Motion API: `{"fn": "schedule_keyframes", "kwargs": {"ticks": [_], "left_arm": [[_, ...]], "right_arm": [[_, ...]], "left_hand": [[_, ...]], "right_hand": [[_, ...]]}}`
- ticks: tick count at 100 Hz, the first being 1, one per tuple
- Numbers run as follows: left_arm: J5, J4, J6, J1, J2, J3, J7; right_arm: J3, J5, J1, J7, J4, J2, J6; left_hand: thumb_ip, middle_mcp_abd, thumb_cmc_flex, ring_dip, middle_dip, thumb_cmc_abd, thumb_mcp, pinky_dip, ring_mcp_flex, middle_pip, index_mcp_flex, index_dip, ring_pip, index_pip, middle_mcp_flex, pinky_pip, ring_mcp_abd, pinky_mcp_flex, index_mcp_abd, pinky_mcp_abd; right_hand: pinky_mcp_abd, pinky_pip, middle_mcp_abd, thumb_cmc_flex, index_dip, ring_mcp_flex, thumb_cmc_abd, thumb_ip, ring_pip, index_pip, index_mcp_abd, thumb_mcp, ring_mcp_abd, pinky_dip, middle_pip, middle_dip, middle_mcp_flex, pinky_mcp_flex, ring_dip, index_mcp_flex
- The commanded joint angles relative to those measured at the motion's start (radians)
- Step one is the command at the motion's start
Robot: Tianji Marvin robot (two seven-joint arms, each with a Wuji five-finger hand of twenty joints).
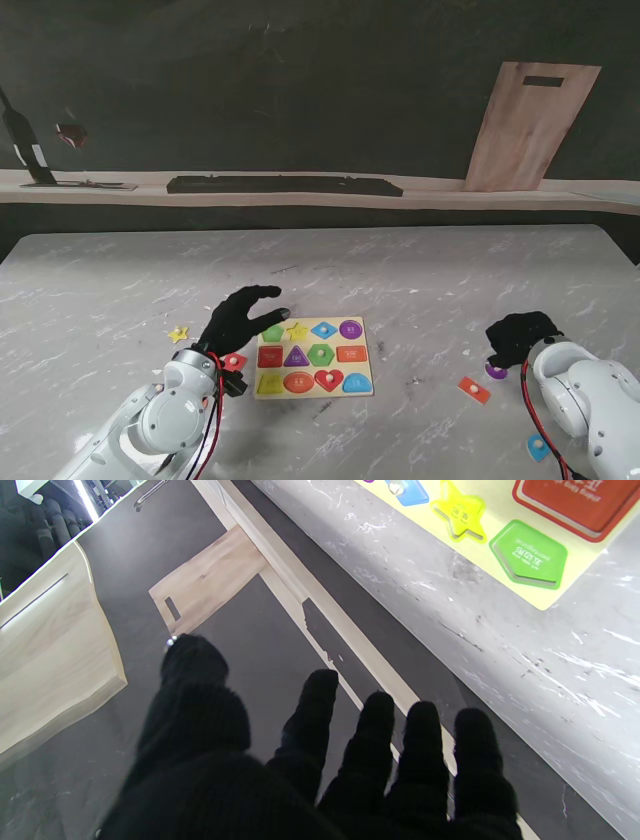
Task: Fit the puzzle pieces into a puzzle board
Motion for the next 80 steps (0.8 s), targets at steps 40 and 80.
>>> {"fn": "schedule_keyframes", "kwargs": {"ticks": [40, 80], "left_arm": [[-0.004, -0.004, 0.007, 0.000, -0.003, 0.003, -0.001], [-0.005, -0.005, 0.008, 0.000, -0.003, 0.005, -0.002]], "right_arm": [[-0.024, 0.027, 0.011, 0.022, 0.039, 0.003, 0.027], [-0.024, 0.032, 0.001, 0.023, 0.033, 0.000, 0.043]], "left_hand": [[0.031, -0.009, -0.014, -0.003, -0.008, 0.022, -0.024, 0.011, 0.025, -0.014, 0.014, -0.006, -0.023, -0.001, 0.013, -0.011, -0.009, -0.007, -0.021, 0.101], [0.031, -0.009, -0.013, -0.003, -0.008, 0.023, -0.024, 0.010, 0.025, -0.014, 0.013, -0.007, -0.023, -0.002, 0.011, -0.011, -0.010, -0.008, -0.021, 0.100]], "right_hand": [[0.047, 0.033, 0.027, 0.075, -0.091, 0.036, -0.052, -0.070, 0.016, 0.053, -0.034, 0.087, 0.038, 0.031, -0.015, -0.005, 0.053, 0.010, 0.004, 0.024], [0.049, 0.033, 0.027, 0.092, -0.120, 0.044, -0.094, -0.076, 0.014, 0.069, -0.035, 0.123, 0.042, 0.031, -0.025, -0.017, 0.073, 0.014, 0.002, 0.037]]}}
